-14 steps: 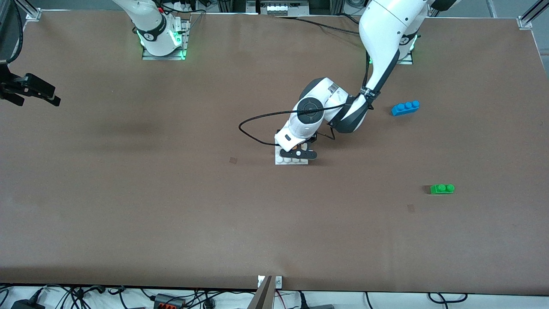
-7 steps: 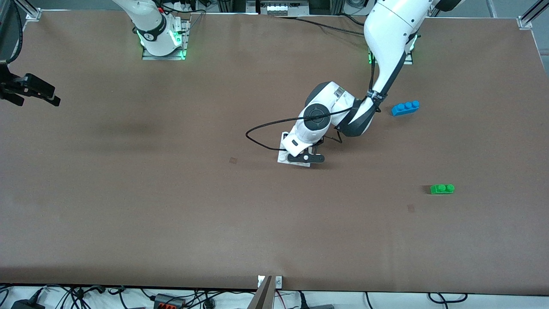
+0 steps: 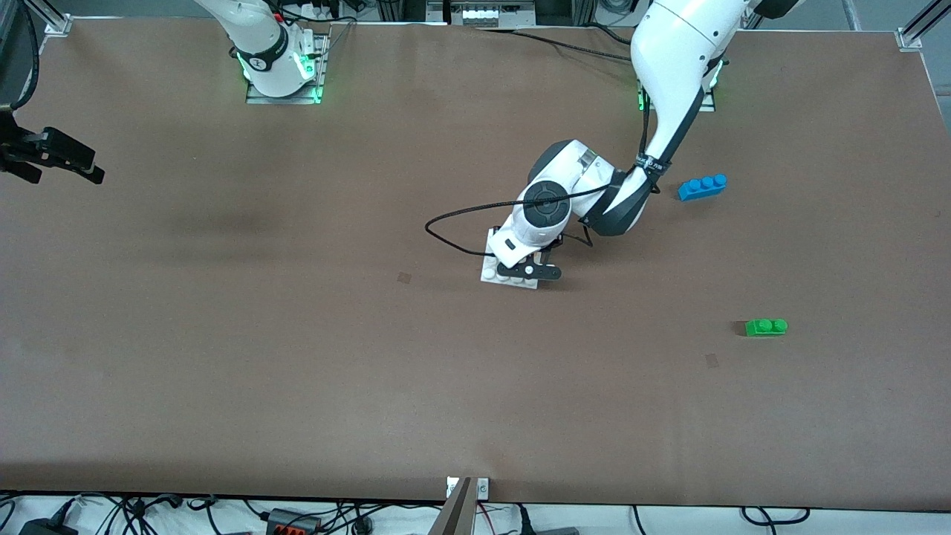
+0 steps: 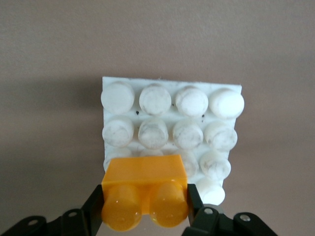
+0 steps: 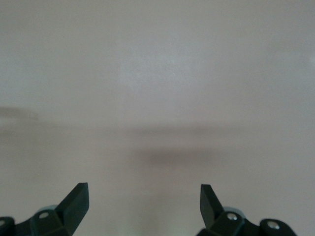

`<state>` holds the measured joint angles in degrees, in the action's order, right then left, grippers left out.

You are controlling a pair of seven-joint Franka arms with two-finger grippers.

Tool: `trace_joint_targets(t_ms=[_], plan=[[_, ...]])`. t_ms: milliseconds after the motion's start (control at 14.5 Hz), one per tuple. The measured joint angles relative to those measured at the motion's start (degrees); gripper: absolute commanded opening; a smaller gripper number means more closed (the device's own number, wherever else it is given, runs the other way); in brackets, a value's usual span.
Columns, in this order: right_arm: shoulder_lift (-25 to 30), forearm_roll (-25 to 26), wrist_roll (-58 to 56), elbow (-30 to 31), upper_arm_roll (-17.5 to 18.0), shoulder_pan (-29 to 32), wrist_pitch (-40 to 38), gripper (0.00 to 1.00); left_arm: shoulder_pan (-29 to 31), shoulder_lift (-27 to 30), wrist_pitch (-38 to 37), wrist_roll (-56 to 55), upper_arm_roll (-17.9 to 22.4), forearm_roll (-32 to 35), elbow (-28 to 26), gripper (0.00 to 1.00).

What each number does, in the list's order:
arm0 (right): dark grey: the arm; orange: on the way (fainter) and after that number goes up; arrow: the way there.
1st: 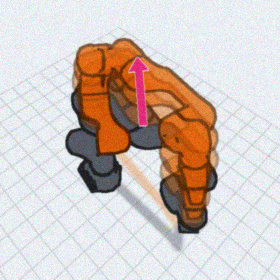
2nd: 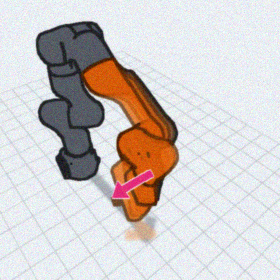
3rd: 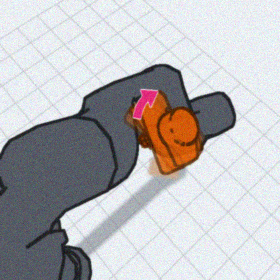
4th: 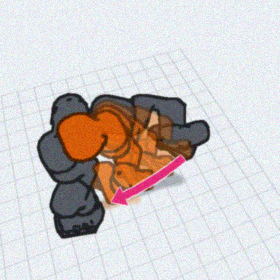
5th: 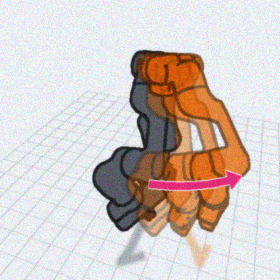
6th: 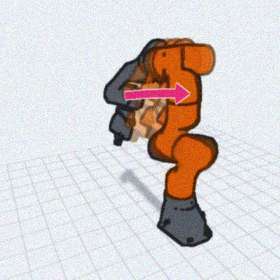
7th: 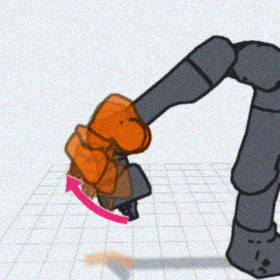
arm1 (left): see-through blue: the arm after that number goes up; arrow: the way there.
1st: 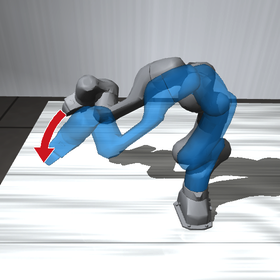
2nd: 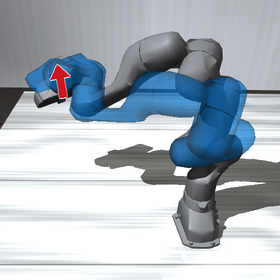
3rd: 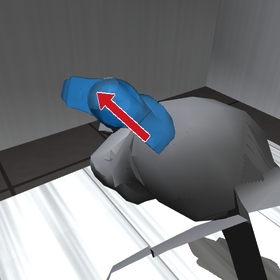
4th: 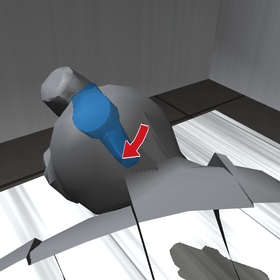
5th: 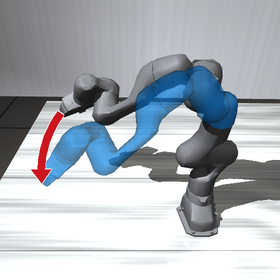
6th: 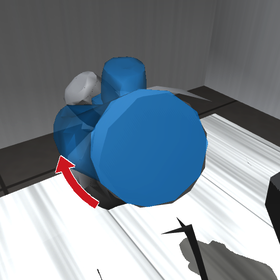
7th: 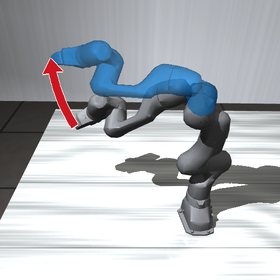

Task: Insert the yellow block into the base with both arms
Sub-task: 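Lower the yellow brick onto the plate studs and press down with the left gripper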

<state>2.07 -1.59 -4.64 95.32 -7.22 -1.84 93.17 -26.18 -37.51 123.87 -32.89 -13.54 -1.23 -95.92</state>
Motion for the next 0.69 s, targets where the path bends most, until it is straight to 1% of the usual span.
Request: trace_joint_targets(t_ms=[276, 690], plan=[[0.0, 0.0, 0.0, 0.0, 0.0, 0.0, 0.0, 1.00, 0.9, 0.6, -0.2, 4.9, -0.6, 0.0, 0.1, 0.45], [0.0, 0.0, 0.0, 0.0, 0.0, 0.0, 0.0, 1.00, 1.5, 0.3, -0.2, 6.4, -1.9, 0.0, 1.0, 0.45]])
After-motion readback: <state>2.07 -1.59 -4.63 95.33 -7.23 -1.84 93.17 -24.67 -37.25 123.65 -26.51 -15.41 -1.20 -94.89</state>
